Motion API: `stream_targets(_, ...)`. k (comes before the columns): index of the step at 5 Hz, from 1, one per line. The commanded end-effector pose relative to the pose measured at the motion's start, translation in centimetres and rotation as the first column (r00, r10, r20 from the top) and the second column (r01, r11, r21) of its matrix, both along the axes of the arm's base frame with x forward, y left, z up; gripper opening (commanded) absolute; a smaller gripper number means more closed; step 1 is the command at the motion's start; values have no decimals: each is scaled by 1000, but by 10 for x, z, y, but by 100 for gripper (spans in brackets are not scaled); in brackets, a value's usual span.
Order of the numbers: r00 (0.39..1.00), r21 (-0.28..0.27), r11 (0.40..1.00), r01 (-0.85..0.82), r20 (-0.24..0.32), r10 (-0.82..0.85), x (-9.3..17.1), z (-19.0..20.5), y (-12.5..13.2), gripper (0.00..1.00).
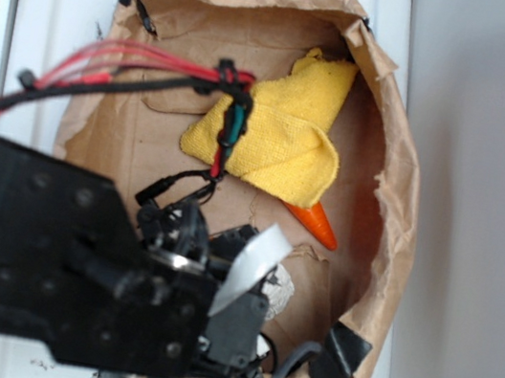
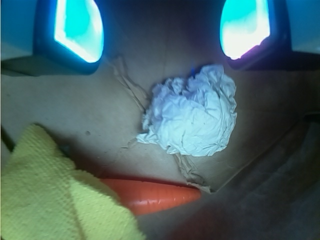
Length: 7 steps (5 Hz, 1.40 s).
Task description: Grab the white paper.
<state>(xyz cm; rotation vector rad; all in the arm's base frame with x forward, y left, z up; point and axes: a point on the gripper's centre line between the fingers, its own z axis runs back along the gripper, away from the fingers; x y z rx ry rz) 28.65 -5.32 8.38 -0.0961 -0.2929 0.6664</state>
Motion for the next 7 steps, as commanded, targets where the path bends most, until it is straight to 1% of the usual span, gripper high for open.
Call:
stream_targets(1, 999, -26, 999, -26, 40, 27, 22, 7, 7, 100)
stream_targets(2, 998, -55, 998, -27, 55, 30, 30, 7, 13, 100)
stream_targets(3, 997, -57, 998, -36, 60, 39, 42, 8, 17, 100)
stream_targets(5, 996, -3, 997, -81, 22, 81, 59, -5, 28, 100)
stream_targets(6, 995, 6, 996, -90, -31, 90, 65, -13, 31, 100)
stream_targets(7, 995, 17, 995, -102, -21, 102, 63, -15, 30, 0)
